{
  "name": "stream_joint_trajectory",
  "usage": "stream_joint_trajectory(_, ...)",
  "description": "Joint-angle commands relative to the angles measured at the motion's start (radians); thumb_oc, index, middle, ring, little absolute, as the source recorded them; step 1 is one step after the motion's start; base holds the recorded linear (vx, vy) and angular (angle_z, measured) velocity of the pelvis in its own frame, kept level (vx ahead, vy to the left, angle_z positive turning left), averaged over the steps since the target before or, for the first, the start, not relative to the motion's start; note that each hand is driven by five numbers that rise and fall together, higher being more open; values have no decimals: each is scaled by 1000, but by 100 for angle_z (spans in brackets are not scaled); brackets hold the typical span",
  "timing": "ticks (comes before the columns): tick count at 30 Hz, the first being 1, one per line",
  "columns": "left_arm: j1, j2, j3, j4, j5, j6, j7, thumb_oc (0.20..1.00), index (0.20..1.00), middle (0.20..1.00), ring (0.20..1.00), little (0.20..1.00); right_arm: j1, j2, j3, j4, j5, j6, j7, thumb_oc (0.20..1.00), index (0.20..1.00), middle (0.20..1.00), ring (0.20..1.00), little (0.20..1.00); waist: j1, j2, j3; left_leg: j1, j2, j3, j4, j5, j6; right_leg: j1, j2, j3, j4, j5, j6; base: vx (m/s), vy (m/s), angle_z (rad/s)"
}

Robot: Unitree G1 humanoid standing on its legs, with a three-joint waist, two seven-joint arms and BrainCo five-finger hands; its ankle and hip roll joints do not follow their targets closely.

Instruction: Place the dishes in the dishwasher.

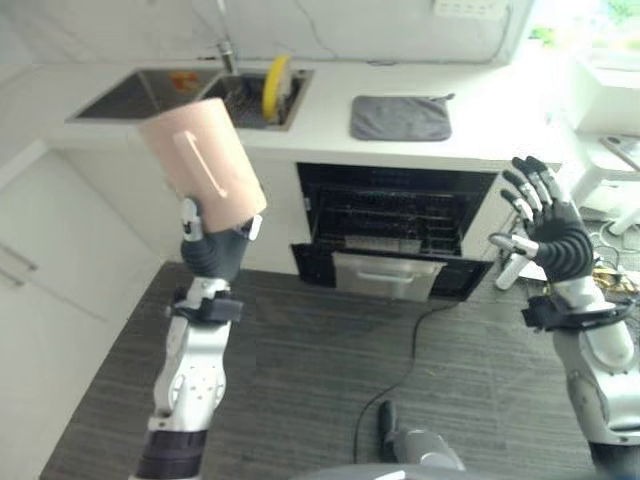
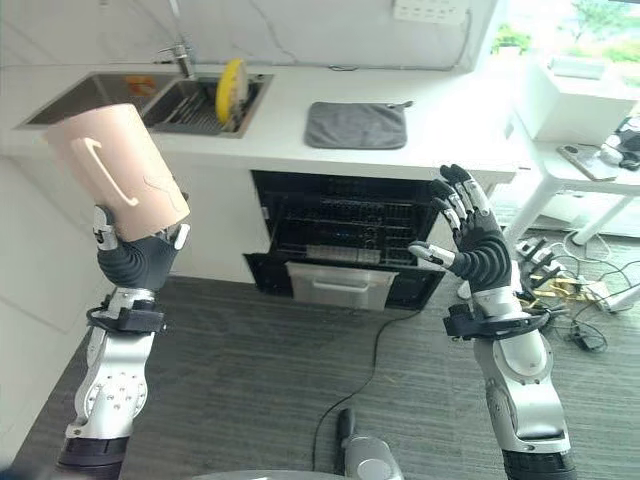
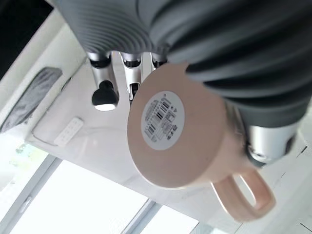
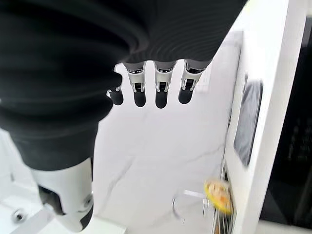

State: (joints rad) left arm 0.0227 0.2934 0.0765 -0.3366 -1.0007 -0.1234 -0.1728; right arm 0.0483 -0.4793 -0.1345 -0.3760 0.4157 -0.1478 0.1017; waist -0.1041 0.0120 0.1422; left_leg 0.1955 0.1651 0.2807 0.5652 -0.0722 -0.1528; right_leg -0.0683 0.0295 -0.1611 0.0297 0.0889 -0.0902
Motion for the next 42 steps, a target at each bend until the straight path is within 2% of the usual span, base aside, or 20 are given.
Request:
stream_joint_trajectory(1, 29, 58, 23, -41, 4, -49, -40, 200, 200, 200, 200, 200, 15, -15, -32, -73, 66, -63, 37, 1000, 1000, 1000, 1000, 1000, -24, -24, -40, -74, 41, -62, -127, 199, 15, 95, -63, 32, -117, -2, 115, 312, -345, -37)
stream_joint_trajectory(3, 55, 50, 29, -44, 6, -46, -62, 200, 200, 200, 200, 200, 31, -11, -36, -76, 63, -66, 44, 1000, 1000, 1000, 1000, 1000, -13, -34, -27, -163, 49, -75, -11, 208, 18, 124, -57, 47, -117, -15, 95, 217, -222, -55)
stream_joint_trajectory(4, 60, 46, 28, -43, 17, -37, -71, 200, 200, 200, 200, 200, 34, -5, -37, -76, 56, -63, 37, 1000, 1000, 1000, 1000, 1000, -8, -41, -17, -209, 56, -69, -4, 188, 32, 137, -58, 49, -117, -19, 92, 207, -104, -60)
stream_joint_trajectory(6, 71, 54, 23, -46, 8, -43, -81, 200, 200, 200, 200, 200, 20, -9, -35, -71, 51, -59, 17, 1000, 1000, 1000, 1000, 1000, 0, -35, -2, -215, 42, -44, -155, 159, 53, 149, -65, 58, -117, -30, 112, 190, 80, -30)
stream_joint_trajectory(8, 72, 65, 19, -44, -9, -63, -85, 200, 200, 200, 200, 200, 8, -10, -30, -66, 39, -61, 13, 1000, 1000, 1000, 1000, 1000, 5, -13, 5, -203, 39, -42, -379, 188, 47, 158, -64, 73, -117, -47, 133, 147, 213, -25)
stream_joint_trajectory(10, 58, 69, 11, -37, -19, -80, -79, 200, 200, 200, 200, 200, 8, -19, -29, -65, 29, -70, 13, 1000, 1000, 1000, 1000, 1000, 12, -1, 11, -186, 32, -71, -557, 241, 31, 181, -76, 83, -117, -67, 153, 165, 264, -40)
stream_joint_trajectory(12, 31, 64, -9, -20, -3, -93, -64, 200, 200, 200, 200, 200, 5, -37, -33, -62, 36, -76, 11, 1000, 1000, 1000, 1000, 1000, 0, -1, -6, -120, 24, -57, -643, 179, 40, 177, -100, 64, -117, -69, 169, 156, 285, -68)
stream_joint_trajectory(13, 21, 67, -8, -15, -6, -91, -66, 200, 200, 200, 200, 200, 20, -44, -61, -74, 57, -74, 6, 1000, 1000, 1000, 1000, 1000, -7, 2, -20, -99, 22, -47, -652, 147, 35, 181, -114, 39, -117, -71, 179, 133, 223, -77)
stream_joint_trajectory(18, -1, 67, 23, -4, -8, -68, -48, 200, 200, 200, 200, 200, 39, -6, -64, -89, 31, -55, 10, 1000, 1000, 1000, 1000, 1000, -7, -5, -41, -79, 8, -46, -652, 105, 52, 176, -134, 15, -117, -68, 197, 111, 152, 29)
stream_joint_trajectory(26, -9, 79, 1, -23, 74, -58, -21, 200, 200, 200, 200, 200, 24, 11, -36, -87, 9, -7, -32, 1000, 1000, 1000, 1000, 1000, 12, -24, -43, -80, -13, -51, -652, 80, 74, 168, -148, 14, -117, -60, 209, 38, 64, 12)
stream_joint_trajectory(29, -9, 96, -19, -30, 118, -32, -45, 200, 200, 200, 200, 200, 19, 11, -12, -92, 35, 25, -8, 1000, 1000, 1000, 1000, 1000, 17, -29, -45, -75, -17, -50, -652, 74, 79, 169, -150, 11, -117, -58, 213, 10, 24, -2)
stream_joint_trajectory(32, -26, 109, -62, -23, 134, 39, -110, 200, 200, 200, 200, 200, -4, 0, 14, -85, 116, 62, 31, 1000, 1000, 1000, 1000, 1000, 19, -29, -48, -73, -17, -46, -652, 72, 81, 168, -151, 6, -117, -56, 215, -23, 52, 0)
stream_joint_trajectory(33, -39, 122, -103, -9, 145, 61, -153, 200, 200, 200, 200, 200, -25, -9, 33, -64, 184, 90, 73, 1000, 1000, 1000, 1000, 1000, 18, -26, -50, -68, -15, -34, -652, 72, 79, 169, -151, -5, -117, -55, 217, -36, 81, -4)
stream_joint_trajectory(37, -61, 122, -139, 14, 117, 96, -182, 200, 200, 200, 200, 200, -67, -27, 47, -19, 250, 126, 102, 1000, 1000, 1000, 1000, 1000, 26, -24, -54, -58, -22, -22, -652, 66, 81, 174, -154, -29, -117, -53, 220, -22, 168, -7)
stream_joint_trajectory(38, -72, 110, -155, 30, 113, 105, -180, 200, 200, 200, 200, 200, -81, -23, 58, -17, 286, 153, 113, 1000, 1000, 1000, 1000, 1000, 33, -30, -56, -55, -41, -32, -652, 54, 91, 184, -159, -40, -117, -48, 223, -8, 176, -10)
stream_joint_trajectory(40, -76, 109, -163, 43, 102, 126, -202, 200, 200, 200, 200, 200, -80, -11, 65, -16, 284, 158, 127, 1000, 1000, 1000, 1000, 1000, 33, -32, -53, -52, -48, -45, -652, 50, 101, 190, -161, -43, -91, -39, 228, -6, 71, -8)
stream_joint_trajectory(41, -84, 115, -184, 72, 124, 147, -257, 200, 200, 200, 200, 200, -66, -7, 74, -28, 296, 145, 145, 1000, 1000, 1000, 1000, 1000, 12, -33, -40, -57, -57, -92, -652, 57, 121, 97, -153, 53, 89, -31, 245, -2, -128, -4)
stream_joint_trajectory(42, -109, 122, -206, 86, 122, 176, -292, 200, 200, 200, 200, 200, -56, -3, 71, -31, 301, 141, 167, 1000, 1000, 1000, 1000, 1000, -1, -36, -36, -61, -54, -111, -652, 58, 114, 92, -165, 88, 6, -18, 248, -9, -262, -6)
